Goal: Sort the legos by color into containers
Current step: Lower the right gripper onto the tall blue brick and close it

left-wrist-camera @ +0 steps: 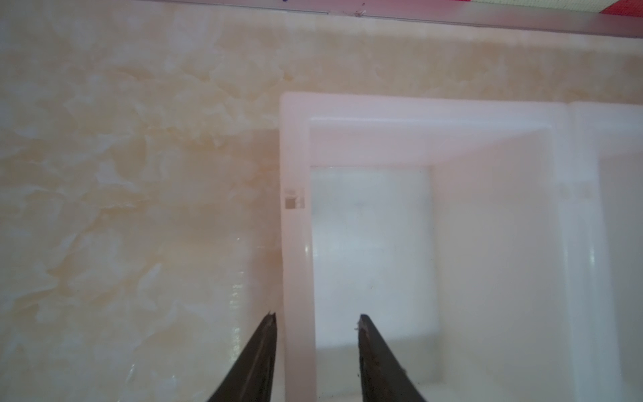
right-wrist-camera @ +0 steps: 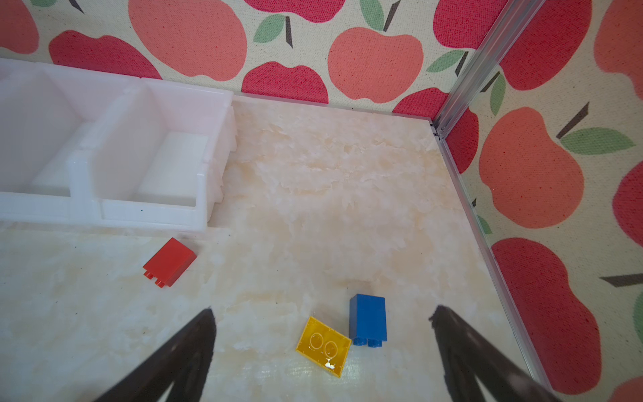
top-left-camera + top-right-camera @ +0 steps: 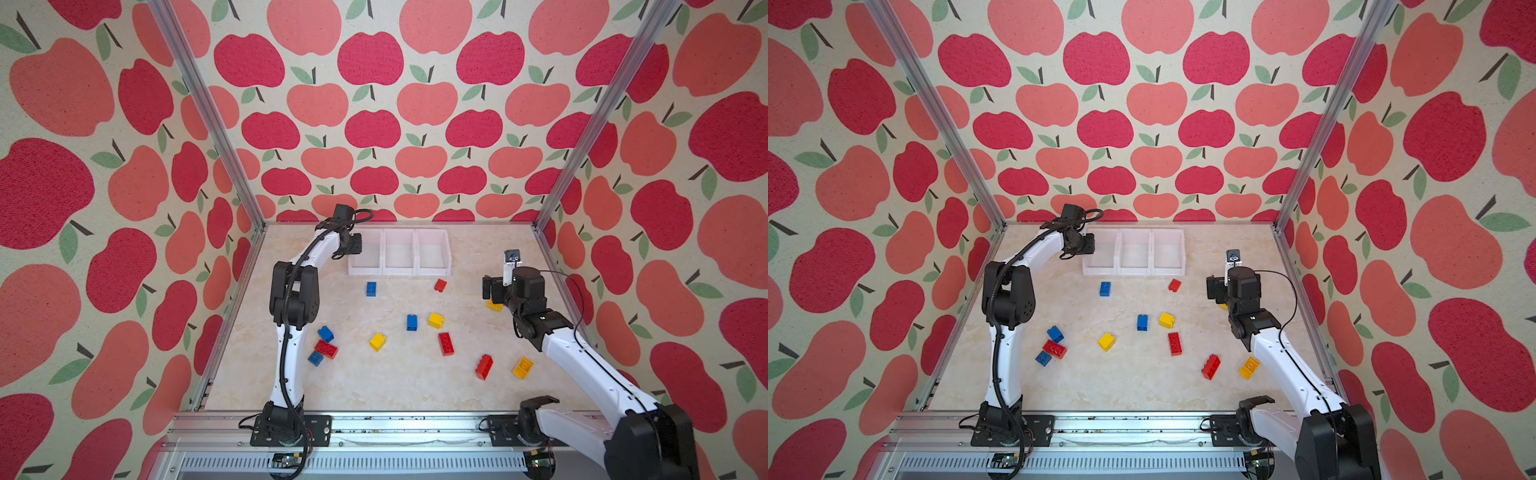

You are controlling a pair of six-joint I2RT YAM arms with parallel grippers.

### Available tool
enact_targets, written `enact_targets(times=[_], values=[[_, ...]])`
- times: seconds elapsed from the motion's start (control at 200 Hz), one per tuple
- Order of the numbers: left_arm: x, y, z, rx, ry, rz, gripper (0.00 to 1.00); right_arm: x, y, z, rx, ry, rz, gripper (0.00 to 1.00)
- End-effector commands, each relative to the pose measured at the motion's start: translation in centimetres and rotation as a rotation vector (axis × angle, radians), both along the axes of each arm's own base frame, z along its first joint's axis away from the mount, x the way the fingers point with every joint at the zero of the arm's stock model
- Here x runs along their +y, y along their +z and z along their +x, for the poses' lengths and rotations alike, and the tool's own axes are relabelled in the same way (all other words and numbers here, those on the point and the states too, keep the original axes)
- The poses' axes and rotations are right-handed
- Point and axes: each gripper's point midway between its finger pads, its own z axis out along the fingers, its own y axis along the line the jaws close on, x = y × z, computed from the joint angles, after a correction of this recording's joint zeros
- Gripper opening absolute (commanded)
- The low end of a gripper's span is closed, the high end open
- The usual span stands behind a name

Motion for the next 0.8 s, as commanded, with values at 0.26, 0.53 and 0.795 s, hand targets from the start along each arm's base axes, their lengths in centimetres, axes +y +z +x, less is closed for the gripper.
enact_targets(times=[0.26,0.53,0.795], values=[[0.8,8.3,-1.7,-0.179,0.017,-0.042,0.83,-2.4,-1.9,-0.7,0.24,-0.147,0.037,0.99],[3.3,10.6,-6.4,-0.259,0.117,-0.165,0.89,-5.6,-5.0,0.6,0.474,-0.229,0.048,0.99],[5.7,8.8,-12.5,-0.232,0.187,-0.222,0.89,-8.1,-8.9,2.2,0.648,-0.271,0.091,0.98]])
